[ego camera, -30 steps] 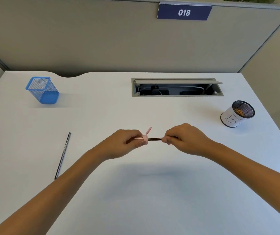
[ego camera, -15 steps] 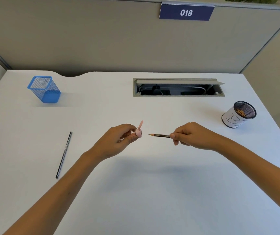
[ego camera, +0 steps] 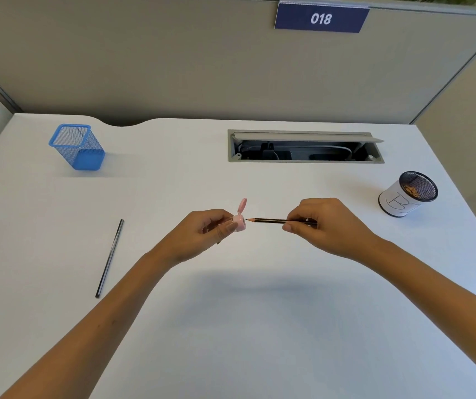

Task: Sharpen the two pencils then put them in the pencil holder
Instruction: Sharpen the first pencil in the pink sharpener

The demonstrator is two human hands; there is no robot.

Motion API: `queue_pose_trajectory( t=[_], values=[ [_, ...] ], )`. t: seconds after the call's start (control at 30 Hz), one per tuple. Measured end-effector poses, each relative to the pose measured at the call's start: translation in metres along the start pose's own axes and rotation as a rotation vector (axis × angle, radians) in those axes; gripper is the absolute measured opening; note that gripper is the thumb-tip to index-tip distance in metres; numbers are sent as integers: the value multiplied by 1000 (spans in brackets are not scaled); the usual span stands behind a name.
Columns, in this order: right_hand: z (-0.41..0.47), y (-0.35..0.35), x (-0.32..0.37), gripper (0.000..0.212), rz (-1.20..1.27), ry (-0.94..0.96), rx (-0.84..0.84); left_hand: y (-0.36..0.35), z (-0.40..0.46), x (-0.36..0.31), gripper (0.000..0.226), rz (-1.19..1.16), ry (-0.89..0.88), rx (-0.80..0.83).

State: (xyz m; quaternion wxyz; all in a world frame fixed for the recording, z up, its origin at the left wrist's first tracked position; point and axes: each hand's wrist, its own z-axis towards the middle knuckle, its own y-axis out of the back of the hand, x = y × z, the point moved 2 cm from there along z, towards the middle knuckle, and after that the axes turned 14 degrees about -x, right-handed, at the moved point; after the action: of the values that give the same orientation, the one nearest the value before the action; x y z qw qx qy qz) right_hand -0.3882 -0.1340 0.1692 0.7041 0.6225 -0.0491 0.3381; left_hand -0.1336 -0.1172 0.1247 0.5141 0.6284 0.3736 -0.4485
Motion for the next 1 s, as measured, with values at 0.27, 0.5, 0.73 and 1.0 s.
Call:
queue_pose_trajectory(
  t=[0.27,0.5,0.73,1.0],
  values=[
    [-1,2,5,25,-159,203,-90,0,3,-4,28,8,11,62],
    [-3,4,19,24,-444,632,-269,-3,5,-16,29,-96,182,249],
    [-4,-4,16,37,-266,334,-88,-10,-1,-11,24,153,-55,66],
    [0,-3,9,25,151,-265,323,-11,-4,-5,35,523,-461,-32]
  ],
)
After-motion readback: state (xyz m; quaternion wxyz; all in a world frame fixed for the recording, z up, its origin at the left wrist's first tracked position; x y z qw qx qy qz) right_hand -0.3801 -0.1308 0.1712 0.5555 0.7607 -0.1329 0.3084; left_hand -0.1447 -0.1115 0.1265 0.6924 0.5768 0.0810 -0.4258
